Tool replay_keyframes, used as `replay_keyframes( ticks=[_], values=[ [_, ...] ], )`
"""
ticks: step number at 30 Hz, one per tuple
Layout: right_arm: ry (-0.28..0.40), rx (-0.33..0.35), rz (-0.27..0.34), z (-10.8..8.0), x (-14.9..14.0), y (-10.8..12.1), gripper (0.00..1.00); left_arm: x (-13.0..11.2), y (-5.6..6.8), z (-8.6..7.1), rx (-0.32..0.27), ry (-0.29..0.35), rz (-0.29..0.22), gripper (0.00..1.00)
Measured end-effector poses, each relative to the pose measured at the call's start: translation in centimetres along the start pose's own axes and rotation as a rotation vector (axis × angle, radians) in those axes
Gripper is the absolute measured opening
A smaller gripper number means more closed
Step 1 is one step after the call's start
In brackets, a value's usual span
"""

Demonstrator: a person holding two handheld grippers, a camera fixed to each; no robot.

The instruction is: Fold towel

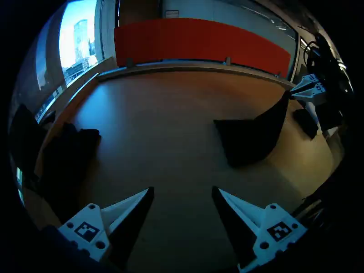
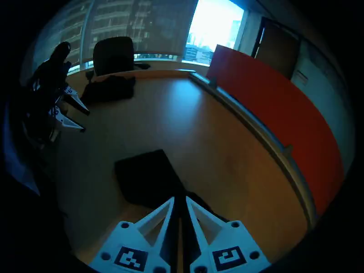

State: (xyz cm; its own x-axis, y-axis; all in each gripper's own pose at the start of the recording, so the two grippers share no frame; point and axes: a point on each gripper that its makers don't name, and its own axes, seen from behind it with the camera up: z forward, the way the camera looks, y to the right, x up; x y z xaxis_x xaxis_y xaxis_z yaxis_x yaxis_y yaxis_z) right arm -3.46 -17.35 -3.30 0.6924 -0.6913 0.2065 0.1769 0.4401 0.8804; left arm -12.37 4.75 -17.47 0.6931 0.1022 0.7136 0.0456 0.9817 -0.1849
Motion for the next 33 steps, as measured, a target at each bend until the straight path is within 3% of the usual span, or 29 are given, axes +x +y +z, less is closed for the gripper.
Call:
replay_keyframes(
  ticks=[12,27,33],
  values=[
    [0.012,0.112,-0.103,3.7,3.4,-3.1,0.02,-0.2,-0.2,-0.6,0.008,0.004,-0.009,0.94],
    [-0.027,0.263,-0.087,10.6,3.3,-9.6,0.02,-0.3,-1.5,-1.9,0.029,0.014,-0.045,0.94],
    [-0.058,0.278,-0.07,12.2,2.3,-10.5,0.02,-0.6,-1.7,-2.2,0.031,0.008,-0.048,0.94]
  ],
)
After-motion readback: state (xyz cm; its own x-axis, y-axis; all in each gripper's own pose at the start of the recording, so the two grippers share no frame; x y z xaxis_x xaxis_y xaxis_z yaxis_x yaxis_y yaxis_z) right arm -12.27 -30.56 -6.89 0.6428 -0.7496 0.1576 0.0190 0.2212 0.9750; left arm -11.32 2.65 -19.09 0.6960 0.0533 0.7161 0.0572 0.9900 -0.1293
